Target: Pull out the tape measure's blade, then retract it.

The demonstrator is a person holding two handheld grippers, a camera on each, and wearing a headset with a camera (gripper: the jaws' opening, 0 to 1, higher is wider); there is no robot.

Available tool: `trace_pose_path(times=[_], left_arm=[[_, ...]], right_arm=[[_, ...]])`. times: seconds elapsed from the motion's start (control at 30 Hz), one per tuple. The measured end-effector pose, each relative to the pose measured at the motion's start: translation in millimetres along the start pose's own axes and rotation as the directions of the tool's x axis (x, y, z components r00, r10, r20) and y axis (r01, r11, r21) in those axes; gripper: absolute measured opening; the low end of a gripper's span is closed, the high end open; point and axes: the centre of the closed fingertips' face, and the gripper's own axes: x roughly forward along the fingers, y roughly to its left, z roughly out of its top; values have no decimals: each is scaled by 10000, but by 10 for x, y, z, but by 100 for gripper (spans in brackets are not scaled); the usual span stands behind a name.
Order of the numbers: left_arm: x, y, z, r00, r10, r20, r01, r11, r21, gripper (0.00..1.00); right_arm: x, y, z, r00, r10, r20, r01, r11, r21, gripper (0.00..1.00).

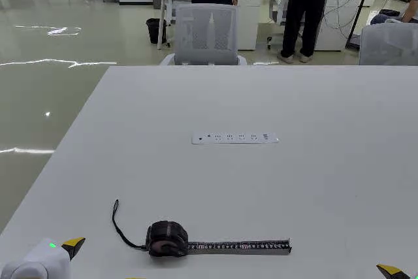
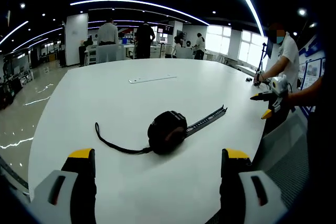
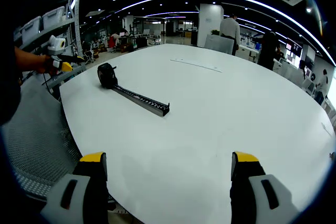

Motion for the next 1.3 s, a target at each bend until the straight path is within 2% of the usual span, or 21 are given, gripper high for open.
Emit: trace_pose_path(times=[0.1, 0.17, 0.23, 0.27, 0.33, 0.4, 0.63, 0.8, 0.97, 1.03, 1.1, 1.3], left_arm=[[74, -71, -10, 9999, -90, -113, 90, 10000, -19, 99], [104, -105, -29, 9998, -41, -210, 49, 9992, 384, 99], [127, -127, -29, 9998, -93, -190, 98, 9996, 259, 99], [138, -145, -36, 9996, -198, -192, 198, 9998, 5, 99], [157, -132, -37, 9997, -125, -212, 125, 9999, 17, 99], [180, -115, -41, 9996, -96, -261, 91, 9997, -211, 99], [271, -96, 55, 9996, 240, -116, -244, 9992, -302, 99], [371, -73, 120, 9986, 522, -16, -522, 9976, -456, 99], [449, -135, 174, 9987, 499, 37, -496, 9972, -565, 99], [482, -143, 175, 9985, 545, 15, -544, 9971, -526, 99], [512, -134, 171, 9982, 598, -14, -598, 9964, -599, 99], [573, -107, 181, 9967, 817, -40, -818, 9940, -733, 99]], right_arm=[[53, -10, 32, 9999, 112, 0, -112, 9999, -74, 100], [84, -4, 58, 9997, 231, -32, -232, 9995, -195, 100], [110, 3, 64, 9992, 389, -85, -392, 9988, -292, 99], [125, 11, 78, 9987, 501, -74, -503, 9980, -395, 98], [150, 16, 95, 9981, 575, -208, -585, 9970, -505, 98], [166, 22, 119, 9971, 714, -246, -726, 9959, -531, 96], [251, -14, 216, 9938, 1018, -438, -1055, 9900, -937, 92], [356, 22, 330, 9858, 1518, -713, -1616, 9734, -1625, 89], [489, 49, 463, 9798, 1804, -861, -1945, 9594, -2043, 86], [562, 84, 456, 9697, 2116, -1217, -2360, 9401, -2459, 82], [625, 103, 468, 9641, 2212, -1468, -2553, 9242, -2840, 78], [788, 100, 558, 9521, 2466, -1808, -2938, 9016, -3176, 71]])
